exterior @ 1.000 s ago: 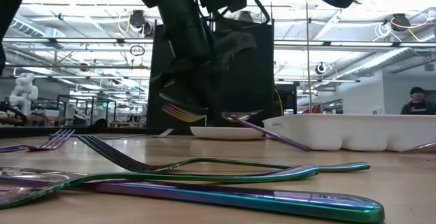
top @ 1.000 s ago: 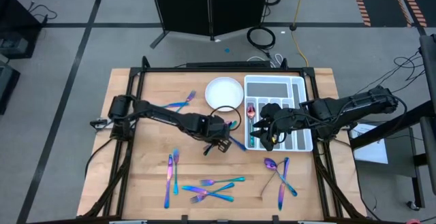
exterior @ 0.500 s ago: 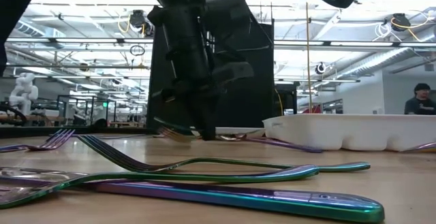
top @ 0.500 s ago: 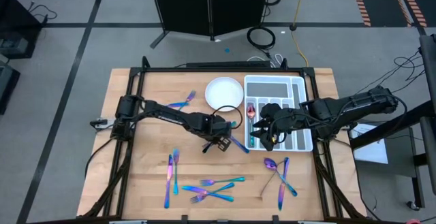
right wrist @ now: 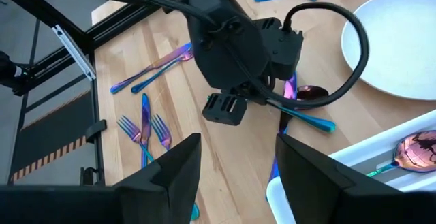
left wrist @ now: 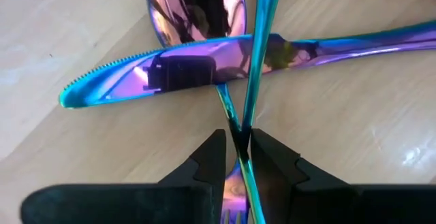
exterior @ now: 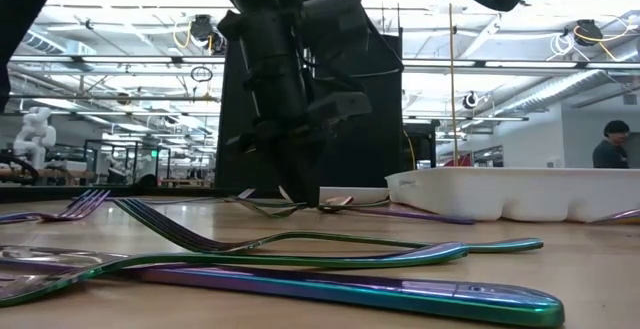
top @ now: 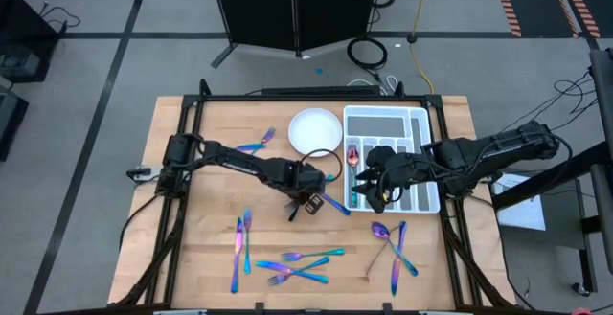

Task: Sort silverware
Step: Put the purple spoon into the white silverware tray

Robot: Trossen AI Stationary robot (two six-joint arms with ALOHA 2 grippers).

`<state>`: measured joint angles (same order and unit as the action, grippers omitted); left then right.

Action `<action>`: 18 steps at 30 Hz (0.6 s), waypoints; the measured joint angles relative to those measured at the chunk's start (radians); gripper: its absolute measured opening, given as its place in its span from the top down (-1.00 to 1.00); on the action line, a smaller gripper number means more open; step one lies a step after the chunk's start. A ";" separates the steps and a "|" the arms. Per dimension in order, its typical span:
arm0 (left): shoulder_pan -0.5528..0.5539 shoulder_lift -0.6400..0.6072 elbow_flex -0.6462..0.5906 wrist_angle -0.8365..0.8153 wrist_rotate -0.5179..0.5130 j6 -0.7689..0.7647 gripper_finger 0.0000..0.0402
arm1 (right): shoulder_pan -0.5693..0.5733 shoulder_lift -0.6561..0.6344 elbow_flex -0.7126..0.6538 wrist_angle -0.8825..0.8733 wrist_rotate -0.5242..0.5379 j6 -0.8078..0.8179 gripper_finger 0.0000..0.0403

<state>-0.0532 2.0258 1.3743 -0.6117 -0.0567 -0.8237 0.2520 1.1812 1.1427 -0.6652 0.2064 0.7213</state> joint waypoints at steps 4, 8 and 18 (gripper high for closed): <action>0.000 0.000 0.000 -0.002 0.000 0.001 0.65 | 0.005 0.000 0.000 0.000 -0.003 0.000 0.09; -0.002 0.000 0.000 -0.002 0.001 0.002 0.65 | 0.005 0.000 0.000 -0.001 -0.004 0.000 0.09; 0.006 -0.005 0.000 0.001 0.054 0.029 0.96 | 0.005 0.000 0.000 -0.002 0.000 -0.007 0.09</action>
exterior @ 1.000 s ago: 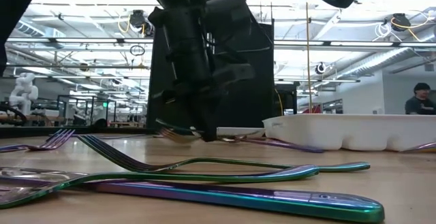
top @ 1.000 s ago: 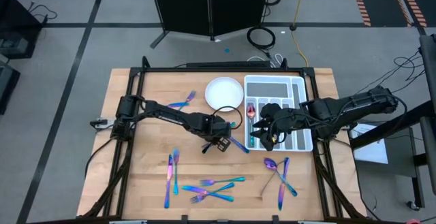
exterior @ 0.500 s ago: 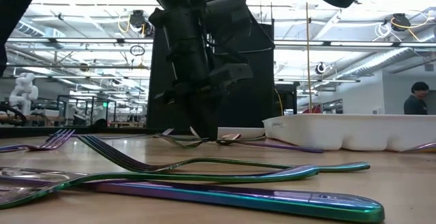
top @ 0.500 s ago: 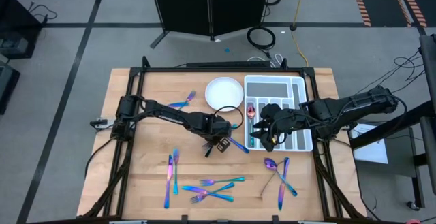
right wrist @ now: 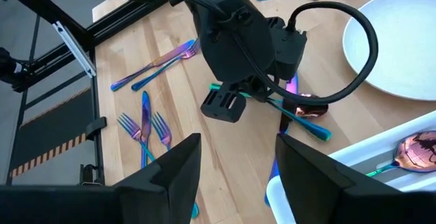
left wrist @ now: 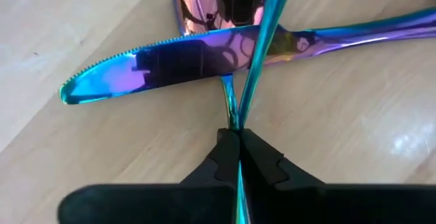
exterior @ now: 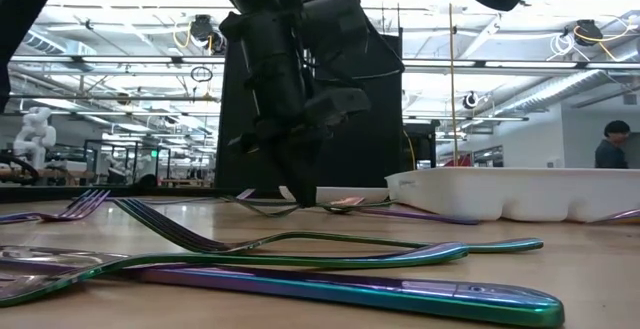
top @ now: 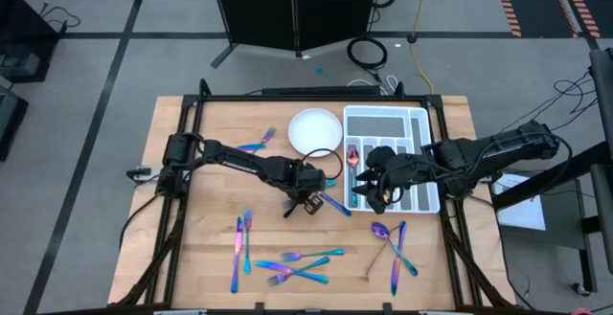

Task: Sort silverware
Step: Put the purple spoon into the white silverware tray

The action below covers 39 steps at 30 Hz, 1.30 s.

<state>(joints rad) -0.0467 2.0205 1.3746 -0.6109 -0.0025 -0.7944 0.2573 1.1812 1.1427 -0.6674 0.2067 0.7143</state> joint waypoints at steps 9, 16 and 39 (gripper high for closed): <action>0.000 -0.027 0.000 -0.014 0.054 0.026 0.99 | 0.000 0.000 0.000 -0.004 0.000 0.000 0.09; 0.039 -0.063 0.001 -0.131 0.073 0.080 1.00 | 0.000 0.000 0.000 -0.004 0.000 -0.001 0.09; 0.110 0.001 0.003 -0.199 0.118 0.303 1.00 | 0.000 0.000 0.000 -0.007 0.002 -0.019 0.09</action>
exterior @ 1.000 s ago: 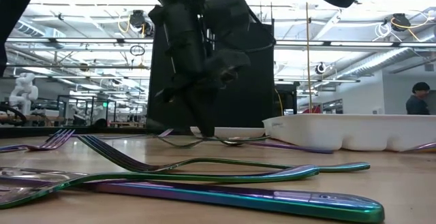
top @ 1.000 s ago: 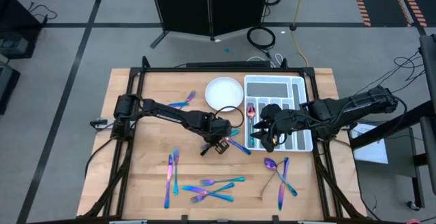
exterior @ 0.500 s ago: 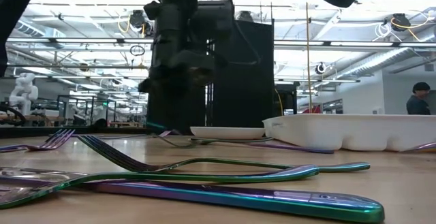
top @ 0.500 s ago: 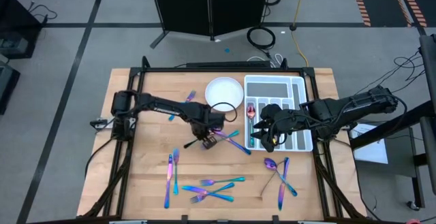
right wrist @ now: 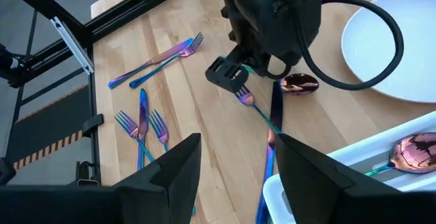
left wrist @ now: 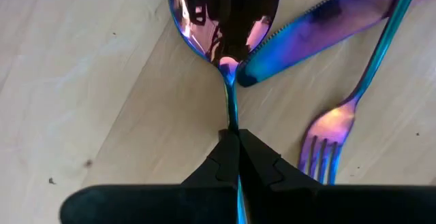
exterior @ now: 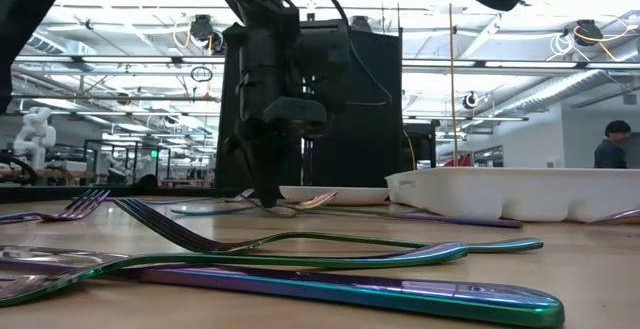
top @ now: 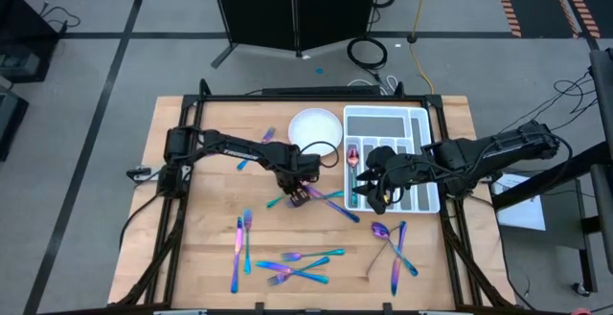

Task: Sort silverware
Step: Put the purple spoon into the white silverware tray, then put the purple spoon on the white silverware tray

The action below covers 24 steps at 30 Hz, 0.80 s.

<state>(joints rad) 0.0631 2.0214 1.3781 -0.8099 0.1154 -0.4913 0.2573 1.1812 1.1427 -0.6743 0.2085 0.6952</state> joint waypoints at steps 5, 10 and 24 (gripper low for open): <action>0.000 0.003 0.000 -0.001 -0.006 0.001 0.86 | 0.000 0.000 0.000 -0.001 0.005 -0.004 0.09; 0.000 0.006 -0.002 0.005 -0.017 0.001 0.62 | 0.000 0.000 0.000 -0.002 0.008 -0.009 0.09; -0.013 0.004 -0.003 0.010 -0.055 0.056 0.91 | -0.001 0.000 0.000 0.000 0.008 -0.020 0.09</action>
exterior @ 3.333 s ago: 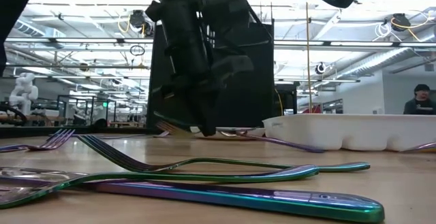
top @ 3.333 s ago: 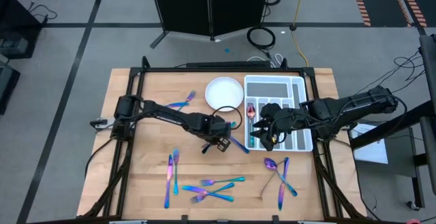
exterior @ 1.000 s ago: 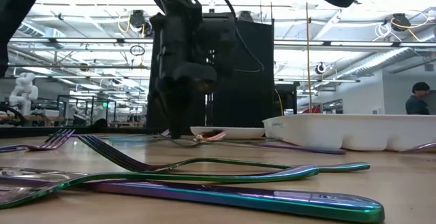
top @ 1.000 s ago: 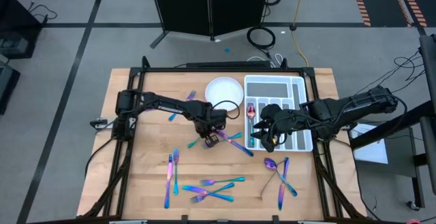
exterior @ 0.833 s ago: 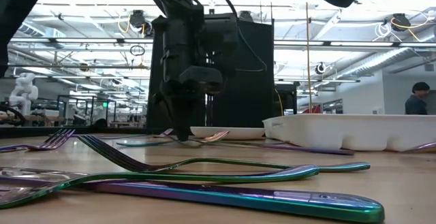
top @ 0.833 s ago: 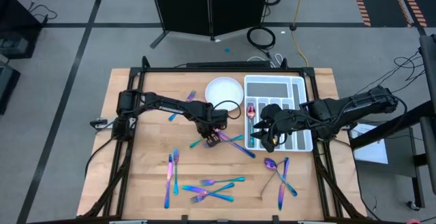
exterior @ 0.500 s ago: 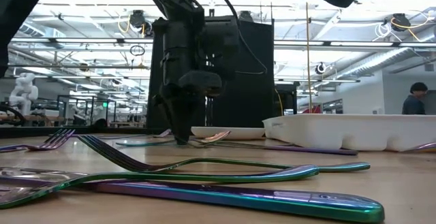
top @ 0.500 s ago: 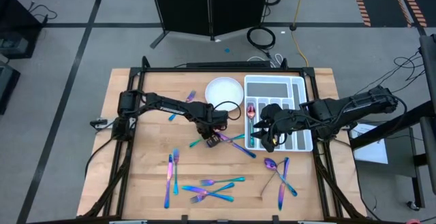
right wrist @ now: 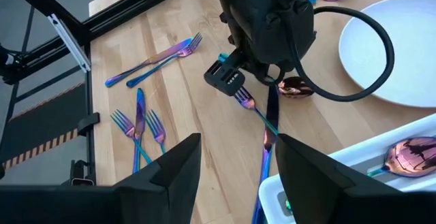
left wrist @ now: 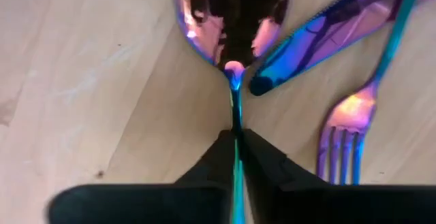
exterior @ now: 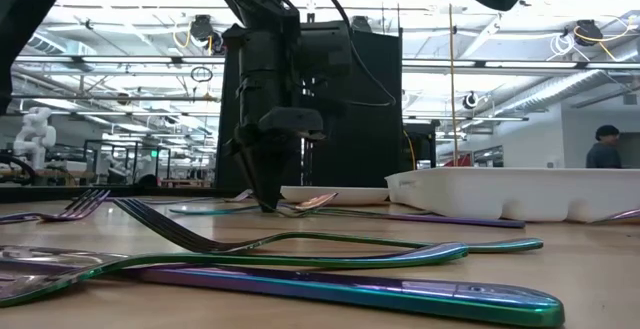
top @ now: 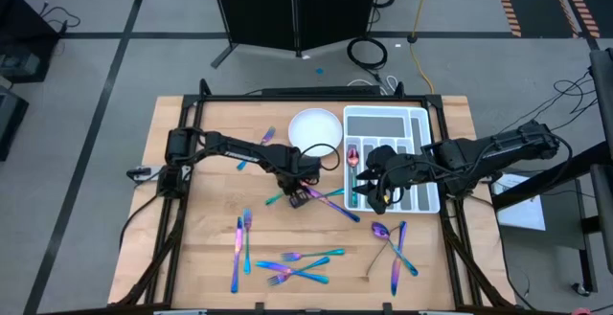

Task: Sort silverware
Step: Put the purple spoon on the white silverware tray

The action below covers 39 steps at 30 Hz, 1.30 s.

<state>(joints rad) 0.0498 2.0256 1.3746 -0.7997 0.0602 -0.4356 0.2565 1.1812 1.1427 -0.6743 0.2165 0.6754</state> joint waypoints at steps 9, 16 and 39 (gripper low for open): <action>0.016 -0.002 0.010 -0.187 -0.008 0.066 0.99 | 0.000 0.000 0.000 -0.011 -0.014 0.026 0.09; 0.068 -0.041 0.019 -0.409 -0.042 0.174 1.00 | 0.000 0.000 0.000 -0.016 -0.014 0.045 0.09; 0.064 -0.252 0.013 0.615 0.031 -0.730 1.00 | 0.073 0.000 0.000 -0.087 0.116 0.148 0.09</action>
<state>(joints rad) 0.1137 1.7734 1.3872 -0.1847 0.0908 -1.1655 0.3298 1.1809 1.1431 -0.7609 0.3320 0.8239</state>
